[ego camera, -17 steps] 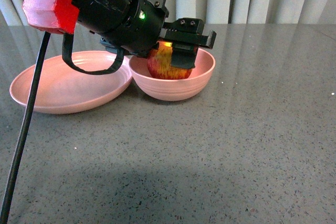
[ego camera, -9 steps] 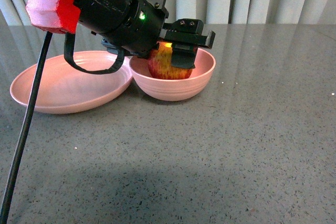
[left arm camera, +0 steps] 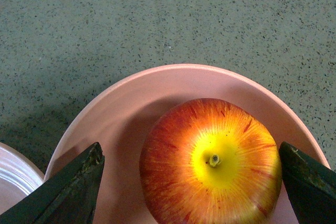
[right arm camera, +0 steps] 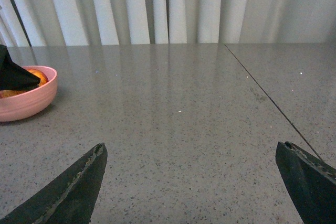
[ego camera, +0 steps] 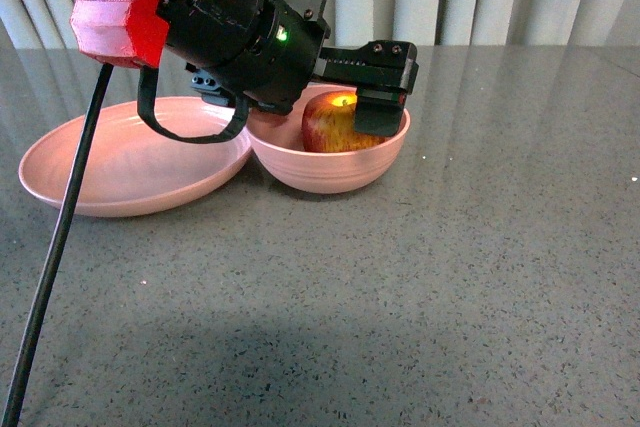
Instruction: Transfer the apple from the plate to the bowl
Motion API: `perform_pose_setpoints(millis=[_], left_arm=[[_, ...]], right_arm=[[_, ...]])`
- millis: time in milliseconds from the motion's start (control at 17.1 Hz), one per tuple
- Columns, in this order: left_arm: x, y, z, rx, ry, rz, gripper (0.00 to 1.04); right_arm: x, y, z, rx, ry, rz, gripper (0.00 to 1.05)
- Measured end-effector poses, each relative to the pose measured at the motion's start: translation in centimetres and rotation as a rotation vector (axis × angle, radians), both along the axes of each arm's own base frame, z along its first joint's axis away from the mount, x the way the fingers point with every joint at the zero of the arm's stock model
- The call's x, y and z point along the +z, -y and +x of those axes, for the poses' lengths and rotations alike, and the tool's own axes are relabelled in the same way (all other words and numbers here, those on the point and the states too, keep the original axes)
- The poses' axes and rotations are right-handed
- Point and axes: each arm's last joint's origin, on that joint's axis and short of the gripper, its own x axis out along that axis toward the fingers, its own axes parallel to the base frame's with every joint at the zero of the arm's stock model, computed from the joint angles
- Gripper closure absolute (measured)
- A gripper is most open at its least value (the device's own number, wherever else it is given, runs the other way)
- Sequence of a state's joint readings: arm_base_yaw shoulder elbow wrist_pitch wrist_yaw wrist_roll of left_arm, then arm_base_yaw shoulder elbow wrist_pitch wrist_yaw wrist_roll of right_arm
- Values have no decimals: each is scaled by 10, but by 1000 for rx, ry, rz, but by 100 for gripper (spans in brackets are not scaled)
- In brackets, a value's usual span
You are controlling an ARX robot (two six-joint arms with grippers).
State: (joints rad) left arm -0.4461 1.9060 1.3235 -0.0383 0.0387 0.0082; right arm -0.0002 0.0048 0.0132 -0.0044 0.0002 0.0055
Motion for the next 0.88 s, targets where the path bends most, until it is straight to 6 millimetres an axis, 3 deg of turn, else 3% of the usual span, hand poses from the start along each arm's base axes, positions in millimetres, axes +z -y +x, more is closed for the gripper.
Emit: perform_pose_setpoints(millis=[642,875], left_arm=[[49,-7,-11,9,144,-75,7],[94,-21,-31,33,285,-147,7]], right_arm=[[0,0,0,0,0,0,7],[0,0,0,0,0,0,7]])
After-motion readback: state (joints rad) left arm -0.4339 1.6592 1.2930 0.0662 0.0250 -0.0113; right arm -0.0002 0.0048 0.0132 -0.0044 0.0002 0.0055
